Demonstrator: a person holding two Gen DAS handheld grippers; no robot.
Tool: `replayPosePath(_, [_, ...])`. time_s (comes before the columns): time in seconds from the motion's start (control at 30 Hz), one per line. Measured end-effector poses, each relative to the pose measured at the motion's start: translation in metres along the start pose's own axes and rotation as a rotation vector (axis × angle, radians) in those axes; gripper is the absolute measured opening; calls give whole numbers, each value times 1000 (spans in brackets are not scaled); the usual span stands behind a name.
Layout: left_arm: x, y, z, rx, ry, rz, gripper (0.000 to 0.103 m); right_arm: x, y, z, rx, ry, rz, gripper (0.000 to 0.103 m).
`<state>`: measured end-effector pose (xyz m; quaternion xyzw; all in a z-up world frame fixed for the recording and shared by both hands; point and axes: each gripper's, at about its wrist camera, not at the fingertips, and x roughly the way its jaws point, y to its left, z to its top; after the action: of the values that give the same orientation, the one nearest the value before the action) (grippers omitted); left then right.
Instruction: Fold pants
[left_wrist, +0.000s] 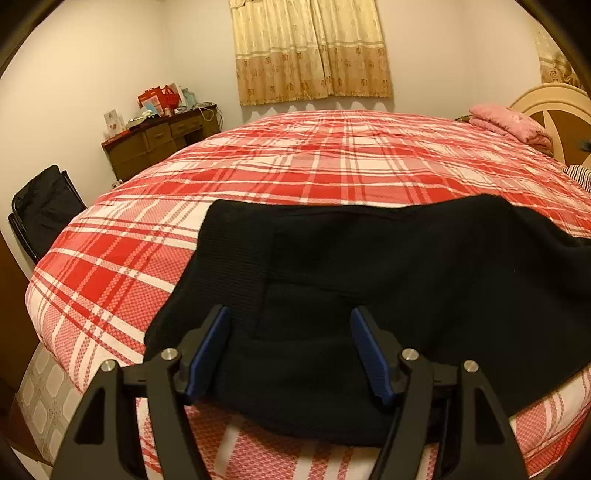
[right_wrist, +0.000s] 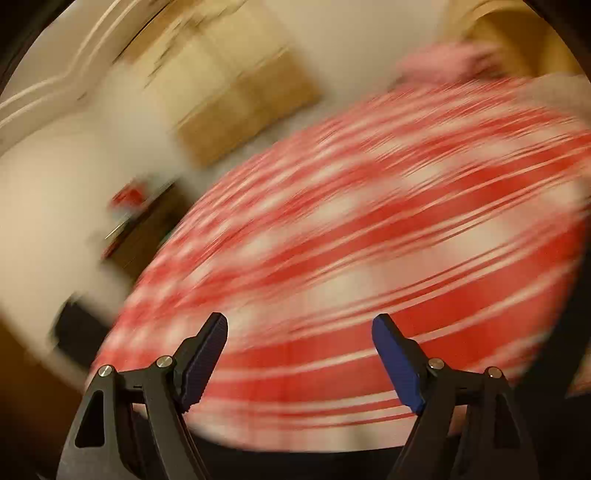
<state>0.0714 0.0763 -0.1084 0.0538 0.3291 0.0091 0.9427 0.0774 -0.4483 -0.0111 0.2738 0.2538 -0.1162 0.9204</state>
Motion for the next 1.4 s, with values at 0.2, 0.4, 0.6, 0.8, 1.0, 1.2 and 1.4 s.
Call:
replayPosePath(0.2, [1, -1, 1, -4, 6, 12, 71, -30, -78, 52, 20, -94, -399, 82])
replayPosePath(0.4, [3, -2, 4, -8, 27, 18, 72, 21, -103, 48, -23, 125, -617, 70])
replayPosePath(0.6, [2, -2, 4, -4, 36, 18, 72, 22, -119, 44, 14, 187, -454, 5])
replayPosePath(0.8, [2, -2, 5, -4, 36, 18, 72, -77, -123, 58, 103, -5, -197, 5])
replayPosePath(1.0, [2, 0, 6, -8, 48, 3, 72, -157, -174, 21, 316, -106, -33, 5])
replayPosePath(1.2, [3, 0, 10, -13, 70, -1, 73, -175, -241, -40, 478, -20, -84, 6])
replayPosePath(1.4, [2, -1, 14, -6, 85, -3, 73, -184, -229, -46, 401, -31, -197, 6])
